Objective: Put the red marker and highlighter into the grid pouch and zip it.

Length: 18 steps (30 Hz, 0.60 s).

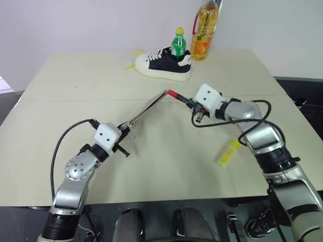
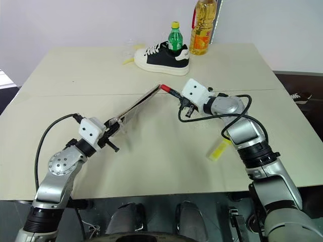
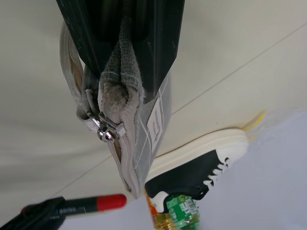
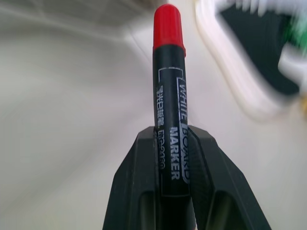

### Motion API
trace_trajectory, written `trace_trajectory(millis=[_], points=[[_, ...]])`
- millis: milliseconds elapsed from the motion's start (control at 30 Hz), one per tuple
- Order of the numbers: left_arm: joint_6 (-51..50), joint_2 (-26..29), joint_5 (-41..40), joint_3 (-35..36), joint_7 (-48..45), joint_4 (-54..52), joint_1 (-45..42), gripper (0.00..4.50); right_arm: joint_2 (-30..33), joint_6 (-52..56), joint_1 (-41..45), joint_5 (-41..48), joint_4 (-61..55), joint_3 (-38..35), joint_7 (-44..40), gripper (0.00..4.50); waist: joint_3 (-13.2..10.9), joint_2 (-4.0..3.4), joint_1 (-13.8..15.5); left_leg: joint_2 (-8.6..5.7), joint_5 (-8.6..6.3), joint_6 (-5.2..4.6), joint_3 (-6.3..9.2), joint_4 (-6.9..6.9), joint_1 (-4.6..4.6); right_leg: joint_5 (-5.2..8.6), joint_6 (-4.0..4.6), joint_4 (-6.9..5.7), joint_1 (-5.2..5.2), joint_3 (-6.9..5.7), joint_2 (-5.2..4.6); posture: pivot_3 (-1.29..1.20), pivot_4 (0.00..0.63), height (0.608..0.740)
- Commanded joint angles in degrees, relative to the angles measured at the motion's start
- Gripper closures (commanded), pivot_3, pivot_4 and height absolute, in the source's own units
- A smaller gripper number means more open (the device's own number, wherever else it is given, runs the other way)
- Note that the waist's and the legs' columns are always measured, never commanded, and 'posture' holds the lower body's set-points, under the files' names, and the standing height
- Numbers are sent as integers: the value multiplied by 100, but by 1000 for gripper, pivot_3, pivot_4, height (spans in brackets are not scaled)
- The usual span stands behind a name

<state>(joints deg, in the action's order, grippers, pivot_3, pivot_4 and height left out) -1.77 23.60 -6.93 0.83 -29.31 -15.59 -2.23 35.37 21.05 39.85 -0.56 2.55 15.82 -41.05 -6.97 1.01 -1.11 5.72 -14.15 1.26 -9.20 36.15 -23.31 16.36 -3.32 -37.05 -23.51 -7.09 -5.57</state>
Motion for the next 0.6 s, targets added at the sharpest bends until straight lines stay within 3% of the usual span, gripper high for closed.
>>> trace_trajectory(millis=[33, 467, 600], points=[[36, 56, -126, 73, -79, -175, -40, 4500, 101, -437, 113, -165, -171, -10, -231, 4205, 0, 0, 14, 0, 0, 0, 0, 1, 0, 0, 0, 0, 0, 0, 0, 0, 150, 705], [20, 82, -119, -16, -202, -263, -42, 4500, 132, -1229, 143, -964, 119, 241, -524, 4205, 0, -1, 26, -1, 1, 1, -1, 4, -1, 0, 1, 1, 2, 0, -3, 0, 150, 705], [28, 294, -47, -151, -460, -336, -11, 4500, 410, -2088, 154, -1347, -2, 476, -786, 4205, -2, -3, 27, -1, 1, 1, -1, 4, -1, 0, 1, 2, 2, 0, -3, 0, 150, 705]])
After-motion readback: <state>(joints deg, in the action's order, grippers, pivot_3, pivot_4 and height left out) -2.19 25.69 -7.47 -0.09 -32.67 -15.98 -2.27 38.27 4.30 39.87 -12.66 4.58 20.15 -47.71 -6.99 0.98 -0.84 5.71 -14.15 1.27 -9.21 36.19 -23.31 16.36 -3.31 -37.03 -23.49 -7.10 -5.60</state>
